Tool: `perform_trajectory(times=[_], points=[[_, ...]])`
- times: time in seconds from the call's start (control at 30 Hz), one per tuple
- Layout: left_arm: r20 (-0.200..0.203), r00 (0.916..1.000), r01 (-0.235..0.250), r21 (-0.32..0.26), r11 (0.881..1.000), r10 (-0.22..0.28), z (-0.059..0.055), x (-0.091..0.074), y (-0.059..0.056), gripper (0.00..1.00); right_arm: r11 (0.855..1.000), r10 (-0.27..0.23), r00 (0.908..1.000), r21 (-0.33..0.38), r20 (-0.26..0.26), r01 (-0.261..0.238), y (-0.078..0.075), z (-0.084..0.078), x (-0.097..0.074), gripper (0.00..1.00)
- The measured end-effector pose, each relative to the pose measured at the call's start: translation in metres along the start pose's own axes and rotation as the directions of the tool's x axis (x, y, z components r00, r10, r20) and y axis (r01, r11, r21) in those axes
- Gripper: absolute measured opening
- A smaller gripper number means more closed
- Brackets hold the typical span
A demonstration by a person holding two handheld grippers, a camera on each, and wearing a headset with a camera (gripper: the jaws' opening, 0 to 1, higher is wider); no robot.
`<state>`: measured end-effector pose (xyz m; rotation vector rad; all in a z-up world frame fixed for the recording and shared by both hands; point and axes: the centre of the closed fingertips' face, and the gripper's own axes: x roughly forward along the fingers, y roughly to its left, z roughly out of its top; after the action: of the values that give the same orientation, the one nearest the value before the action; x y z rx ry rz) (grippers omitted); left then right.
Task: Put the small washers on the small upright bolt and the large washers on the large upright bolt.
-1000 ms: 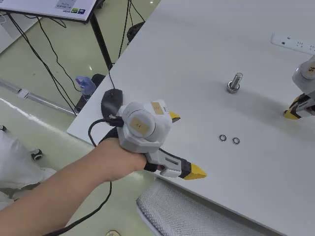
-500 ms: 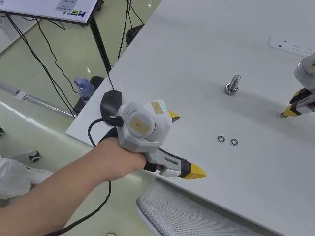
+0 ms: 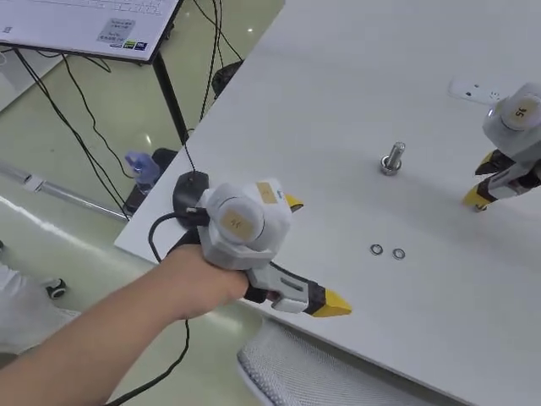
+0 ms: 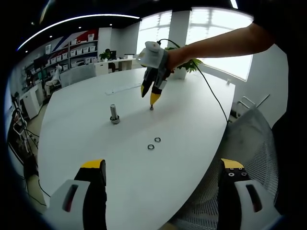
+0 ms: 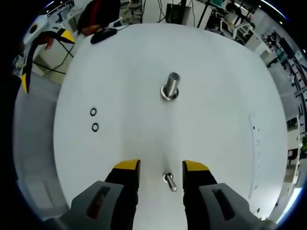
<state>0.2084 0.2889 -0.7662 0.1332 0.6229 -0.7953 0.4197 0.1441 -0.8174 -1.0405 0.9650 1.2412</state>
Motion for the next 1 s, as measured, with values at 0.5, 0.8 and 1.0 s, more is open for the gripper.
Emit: perform_trajectory(times=[0.5,0.8,1.0], points=[[-0.023,0.9997,0.011,0.038,0.999,-0.01,-0.003,-0.004,-0.004,0.96,0.997,0.036,0.9982,-0.066,0.049,-0.032,0.032,0.027,-0.005,0.37],[-0.026,0.9995,0.016,0.048,0.999,-0.015,-0.003,-0.006,-0.003,0.96,0.995,0.061,0.9964,-0.083,0.058,-0.056,0.066,0.037,0.0,0.37],[-0.019,0.9997,0.013,0.045,0.999,-0.012,-0.001,-0.008,0.0,0.95,0.996,0.055,0.9943,-0.077,0.091,-0.048,0.078,0.045,-0.004,0.35]])
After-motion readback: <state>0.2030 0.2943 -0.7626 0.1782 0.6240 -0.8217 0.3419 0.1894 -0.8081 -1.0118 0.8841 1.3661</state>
